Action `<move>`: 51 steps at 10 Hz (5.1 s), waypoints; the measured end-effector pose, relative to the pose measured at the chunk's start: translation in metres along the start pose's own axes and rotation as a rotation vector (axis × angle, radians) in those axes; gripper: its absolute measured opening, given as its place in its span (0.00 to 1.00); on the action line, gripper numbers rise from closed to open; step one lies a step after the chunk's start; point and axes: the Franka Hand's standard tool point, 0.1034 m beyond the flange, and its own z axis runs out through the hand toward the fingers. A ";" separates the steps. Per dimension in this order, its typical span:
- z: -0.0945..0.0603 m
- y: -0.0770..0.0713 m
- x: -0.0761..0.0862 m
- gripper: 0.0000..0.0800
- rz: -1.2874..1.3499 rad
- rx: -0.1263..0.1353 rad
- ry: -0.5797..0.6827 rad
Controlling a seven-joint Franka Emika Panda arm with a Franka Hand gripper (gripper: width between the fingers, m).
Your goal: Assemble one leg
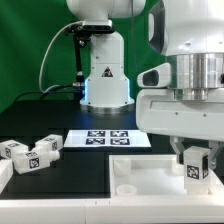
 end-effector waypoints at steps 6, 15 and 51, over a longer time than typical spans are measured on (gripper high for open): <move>0.000 0.003 0.003 0.36 0.329 0.013 -0.033; -0.005 0.002 0.004 0.81 -0.774 -0.003 -0.044; -0.048 -0.018 0.007 0.81 0.973 0.020 -0.121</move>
Offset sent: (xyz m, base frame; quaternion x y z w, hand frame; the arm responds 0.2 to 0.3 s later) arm 0.0078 -0.0077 0.0091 0.0207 -0.0067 0.2221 0.9748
